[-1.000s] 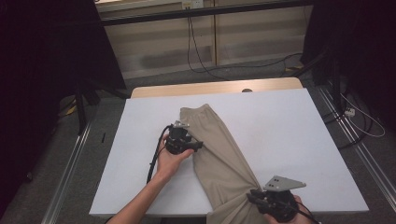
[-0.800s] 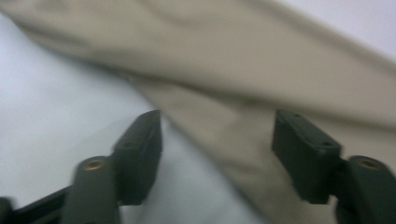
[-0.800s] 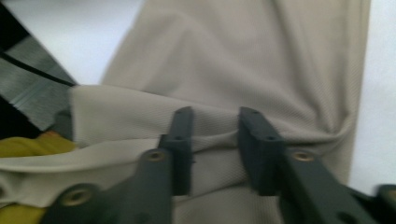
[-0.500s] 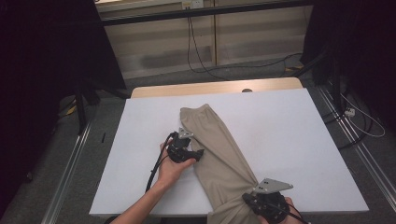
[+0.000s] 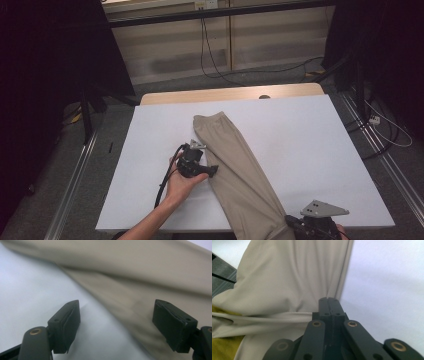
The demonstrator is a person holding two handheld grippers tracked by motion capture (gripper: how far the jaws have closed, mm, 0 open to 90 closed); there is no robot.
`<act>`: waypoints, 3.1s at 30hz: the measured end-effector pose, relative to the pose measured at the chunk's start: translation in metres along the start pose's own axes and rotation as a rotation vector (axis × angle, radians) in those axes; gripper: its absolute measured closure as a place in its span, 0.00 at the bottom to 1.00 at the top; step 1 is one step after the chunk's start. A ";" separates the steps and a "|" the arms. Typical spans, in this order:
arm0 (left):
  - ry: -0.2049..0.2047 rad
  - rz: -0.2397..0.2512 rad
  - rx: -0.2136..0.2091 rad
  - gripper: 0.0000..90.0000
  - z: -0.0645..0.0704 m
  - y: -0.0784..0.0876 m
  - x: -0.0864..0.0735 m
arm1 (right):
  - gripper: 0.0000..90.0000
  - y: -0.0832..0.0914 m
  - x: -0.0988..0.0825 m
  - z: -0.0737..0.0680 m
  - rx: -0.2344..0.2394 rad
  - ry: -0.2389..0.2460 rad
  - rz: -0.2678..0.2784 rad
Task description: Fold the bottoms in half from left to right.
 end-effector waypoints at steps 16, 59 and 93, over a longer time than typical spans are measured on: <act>-0.170 0.006 -0.293 0.61 0.115 0.052 -0.056 | 0.71 -0.035 0.048 0.008 0.008 0.039 0.047; -0.078 0.001 -0.327 0.73 0.111 0.091 -0.084 | 0.70 -0.029 0.030 -0.008 0.117 0.003 0.052; 0.045 0.269 0.014 0.14 -0.018 0.055 -0.003 | 0.34 -0.080 0.158 0.019 0.103 0.067 0.255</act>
Point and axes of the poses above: each handheld gripper's, and its own axes: y roughly backward along the jaws, x roughly out of its top, z roughly to its right, the point moved 6 cm from there along -y, roughly forward along the jaws, and after that the axes turned 7 degrees about -y, right-handed, at the moved point
